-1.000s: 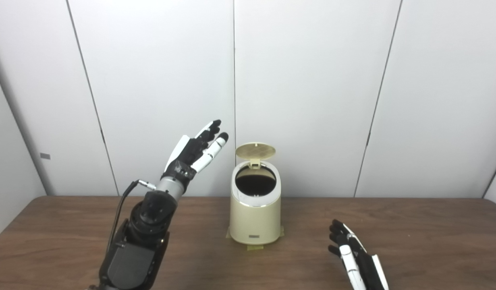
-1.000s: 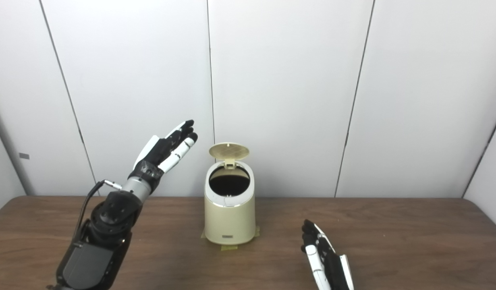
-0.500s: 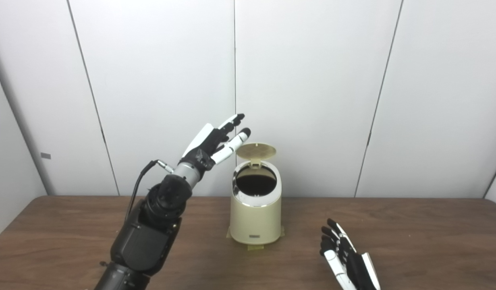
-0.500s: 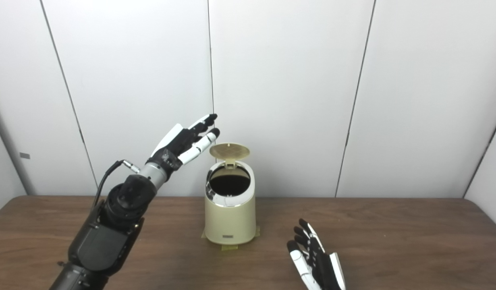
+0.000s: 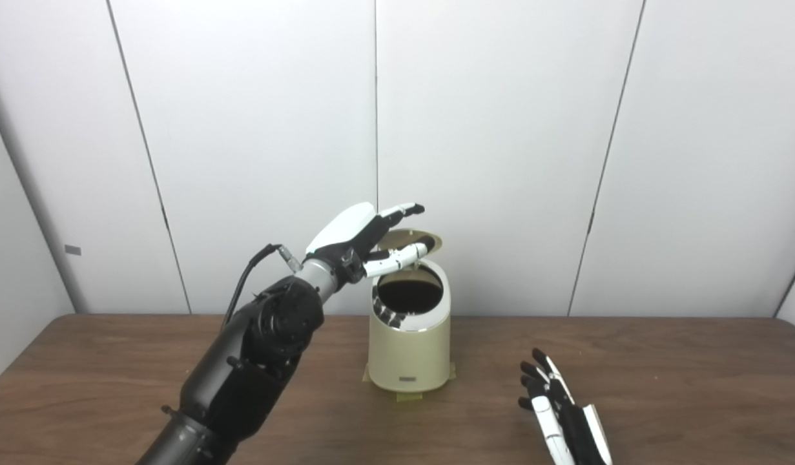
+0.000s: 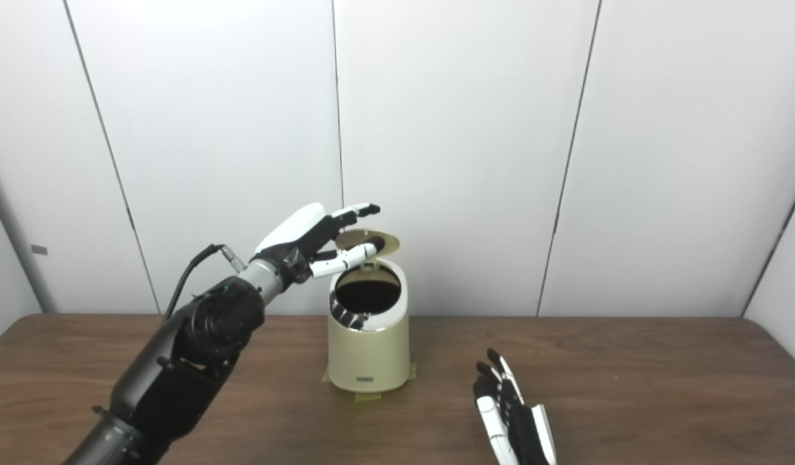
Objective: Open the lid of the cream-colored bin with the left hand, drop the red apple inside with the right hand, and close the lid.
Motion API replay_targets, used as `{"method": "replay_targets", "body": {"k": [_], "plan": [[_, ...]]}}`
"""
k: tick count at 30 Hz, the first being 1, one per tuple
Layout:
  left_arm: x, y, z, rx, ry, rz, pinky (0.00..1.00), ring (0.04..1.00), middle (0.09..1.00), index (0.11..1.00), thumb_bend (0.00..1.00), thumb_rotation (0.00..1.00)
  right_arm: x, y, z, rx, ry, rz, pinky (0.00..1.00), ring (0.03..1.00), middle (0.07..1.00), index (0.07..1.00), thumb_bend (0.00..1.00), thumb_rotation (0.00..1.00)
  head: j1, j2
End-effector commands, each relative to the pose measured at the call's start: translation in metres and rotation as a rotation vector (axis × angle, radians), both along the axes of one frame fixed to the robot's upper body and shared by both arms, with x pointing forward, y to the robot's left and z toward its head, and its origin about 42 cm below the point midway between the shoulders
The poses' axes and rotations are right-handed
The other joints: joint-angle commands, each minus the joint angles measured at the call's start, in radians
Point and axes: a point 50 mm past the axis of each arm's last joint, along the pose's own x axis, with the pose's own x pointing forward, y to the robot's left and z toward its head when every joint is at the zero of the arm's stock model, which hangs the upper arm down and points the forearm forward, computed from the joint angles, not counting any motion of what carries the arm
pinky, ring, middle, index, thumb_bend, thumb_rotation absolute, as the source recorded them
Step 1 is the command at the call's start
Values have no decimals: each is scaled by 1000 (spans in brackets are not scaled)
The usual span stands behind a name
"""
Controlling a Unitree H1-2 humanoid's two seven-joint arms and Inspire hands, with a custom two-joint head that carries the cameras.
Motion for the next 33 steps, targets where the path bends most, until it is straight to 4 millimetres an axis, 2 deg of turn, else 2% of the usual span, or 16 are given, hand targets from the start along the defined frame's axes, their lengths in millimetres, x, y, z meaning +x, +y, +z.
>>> {"method": "replay_targets", "body": {"k": [1, 5, 11, 21, 33], "plan": [[1, -4, 45, 74, -193, -15, 886, 915, 917, 920, 481, 776, 5, -2, 2, -12, -21, -9, 772, 871, 888, 955, 472, 999, 0, 0], [0, -6, 46, 184, -270, -6, 936, 915, 897, 895, 513, 693, 5, 1, 2, -22, -22, -7, 761, 865, 884, 954, 476, 1000, 1, -1], [1, -6, 45, 277, -323, 7, 975, 922, 895, 893, 535, 729, 4, 3, 1, -39, -21, 1, 747, 854, 875, 959, 466, 1000, 3, 2], [-10, -8, 41, 265, -333, -23, 943, 903, 879, 867, 534, 770, 5, 2, 0, -50, -12, 7, 754, 844, 869, 960, 463, 999, 4, 9], [-25, -8, 24, 271, -264, -32, 880, 877, 869, 866, 546, 768, 6, 1, 2, -61, -5, -4, 752, 848, 867, 966, 461, 1000, -7, 21]]}}
